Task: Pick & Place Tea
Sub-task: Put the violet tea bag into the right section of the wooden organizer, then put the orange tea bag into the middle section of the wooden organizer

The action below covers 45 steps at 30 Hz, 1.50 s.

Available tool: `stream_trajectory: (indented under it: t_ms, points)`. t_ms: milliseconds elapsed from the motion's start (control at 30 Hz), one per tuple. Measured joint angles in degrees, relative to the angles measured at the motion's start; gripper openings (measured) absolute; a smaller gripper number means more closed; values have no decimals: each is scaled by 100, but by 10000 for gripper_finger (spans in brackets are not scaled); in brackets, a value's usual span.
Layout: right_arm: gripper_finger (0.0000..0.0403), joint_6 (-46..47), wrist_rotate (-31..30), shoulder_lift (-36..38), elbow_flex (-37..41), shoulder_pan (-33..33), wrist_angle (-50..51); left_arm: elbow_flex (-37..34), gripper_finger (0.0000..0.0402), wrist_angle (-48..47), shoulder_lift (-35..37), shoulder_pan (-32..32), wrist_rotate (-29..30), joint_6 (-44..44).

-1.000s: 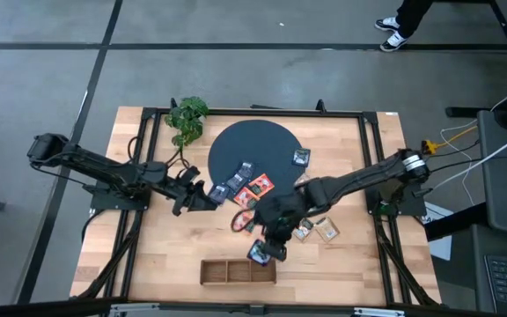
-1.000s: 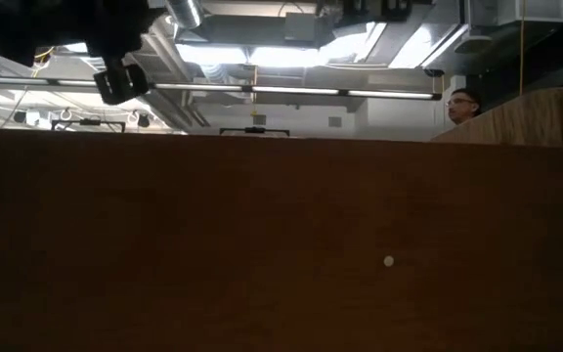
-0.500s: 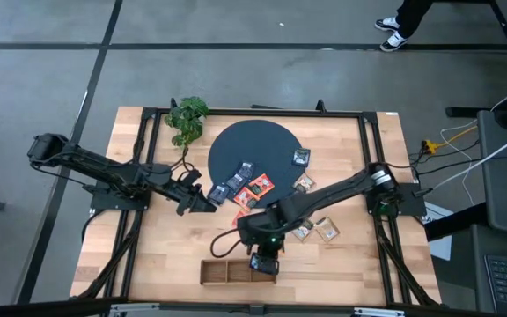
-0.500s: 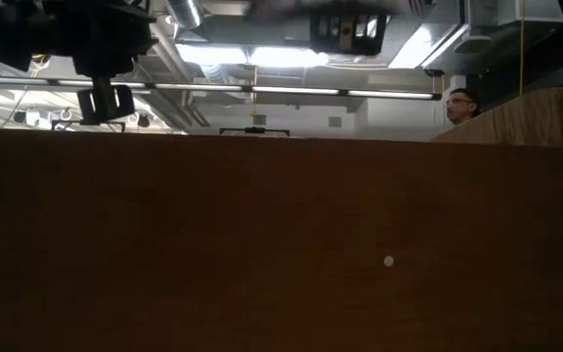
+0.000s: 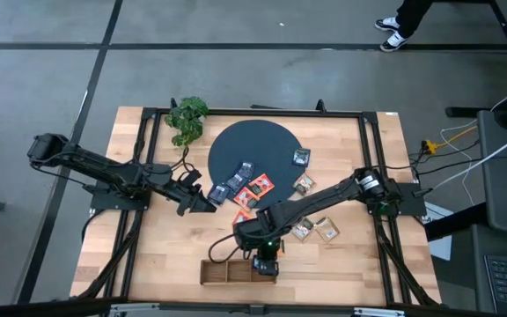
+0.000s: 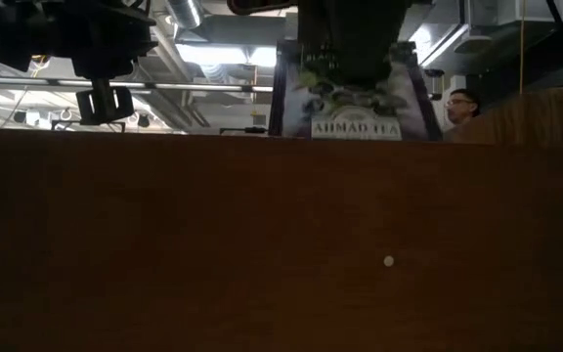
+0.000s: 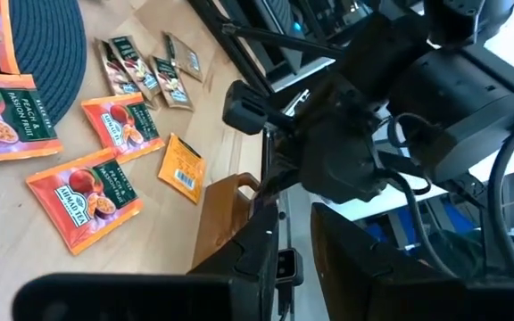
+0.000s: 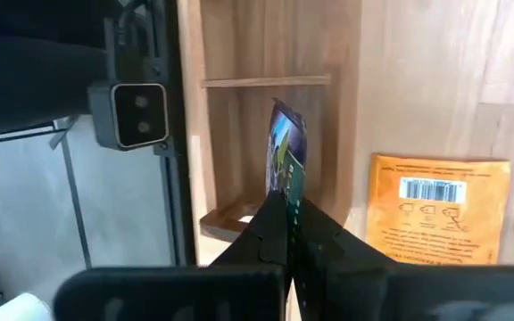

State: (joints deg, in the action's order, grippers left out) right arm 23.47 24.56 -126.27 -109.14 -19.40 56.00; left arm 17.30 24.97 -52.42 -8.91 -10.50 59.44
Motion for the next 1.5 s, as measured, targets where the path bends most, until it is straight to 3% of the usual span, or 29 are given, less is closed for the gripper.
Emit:
stream_trajectory:
  t_ms: [400, 933, 1267, 1500]
  points:
    - [7, -137, -51, -166, 0, 15, -6, 0, 65, 0, 0, 0, 21, -15]
    - [96, 260, -47, -166, 0, 22, -1, 0, 65, 0, 0, 0, 15, -70]
    - [108, 340, -53, -60, -65, 44, -49, 0, 65, 1, 0, 0, 13, -127]
    - [108, 93, -682, 50, -626, 126, 152, -2, 65, -48, 0, 0, 20, -157]
